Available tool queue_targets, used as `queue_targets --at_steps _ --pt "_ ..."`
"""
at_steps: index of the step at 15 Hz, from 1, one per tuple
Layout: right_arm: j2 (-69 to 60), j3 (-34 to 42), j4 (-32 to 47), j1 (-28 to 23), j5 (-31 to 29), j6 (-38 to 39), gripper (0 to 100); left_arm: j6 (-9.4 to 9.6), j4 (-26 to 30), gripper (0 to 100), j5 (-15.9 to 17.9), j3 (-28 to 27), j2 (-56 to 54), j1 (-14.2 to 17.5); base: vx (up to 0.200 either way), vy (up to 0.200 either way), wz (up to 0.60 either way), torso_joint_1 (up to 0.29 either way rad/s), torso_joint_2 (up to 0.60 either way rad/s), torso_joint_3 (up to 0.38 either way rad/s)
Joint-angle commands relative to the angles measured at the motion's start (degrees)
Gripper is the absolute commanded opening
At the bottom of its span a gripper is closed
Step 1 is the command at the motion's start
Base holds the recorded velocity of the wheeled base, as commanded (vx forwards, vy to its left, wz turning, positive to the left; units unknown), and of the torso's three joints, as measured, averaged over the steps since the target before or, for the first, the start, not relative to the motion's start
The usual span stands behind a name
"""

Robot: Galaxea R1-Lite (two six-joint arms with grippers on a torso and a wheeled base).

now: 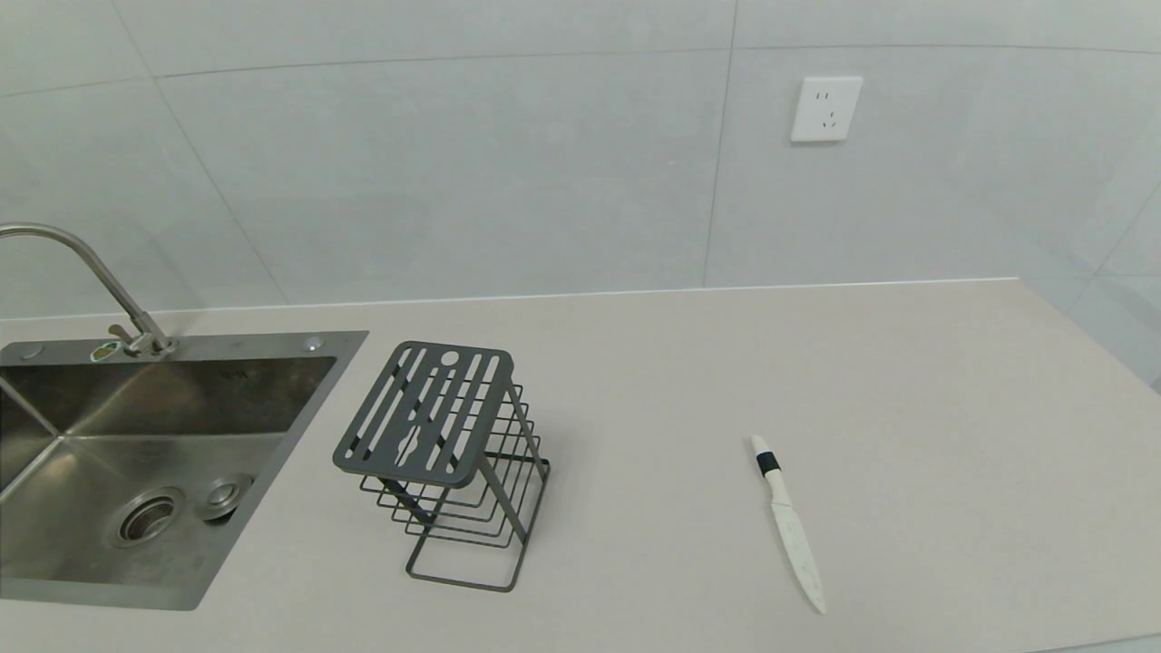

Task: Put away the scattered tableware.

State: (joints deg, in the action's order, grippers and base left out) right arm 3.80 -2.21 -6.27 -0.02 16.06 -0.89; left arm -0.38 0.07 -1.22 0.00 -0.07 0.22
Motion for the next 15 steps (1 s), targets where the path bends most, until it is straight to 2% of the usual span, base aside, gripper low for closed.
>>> queue_targets --at_steps 1,4,12,15 --pt "14.7 -7.6 4.2 0.8 2.4 -0.3 100 0.03 0.0 100 0.0 0.0 0.1 0.0 0.0 0.0 0.0 0.0 0.0 0.0" --pt "27.0 -9.0 2.9 3.5 4.2 -0.5 100 0.03 0.0 100 0.0 0.0 0.1 0.0 0.0 0.0 0.0 0.0 0.0 0.0" --pt "39.7 -7.5 2.0 10.0 3.7 -2.9 100 -0.06 0.0 100 0.0 0.0 0.1 0.0 0.0 0.0 0.0 0.0 0.0 0.0" --pt "53.9 -7.5 -6.6 12.4 2.1 -5.0 100 0.11 0.0 100 0.0 0.0 0.1 0.0 0.0 0.0 0.0 0.0 0.0 0.0"
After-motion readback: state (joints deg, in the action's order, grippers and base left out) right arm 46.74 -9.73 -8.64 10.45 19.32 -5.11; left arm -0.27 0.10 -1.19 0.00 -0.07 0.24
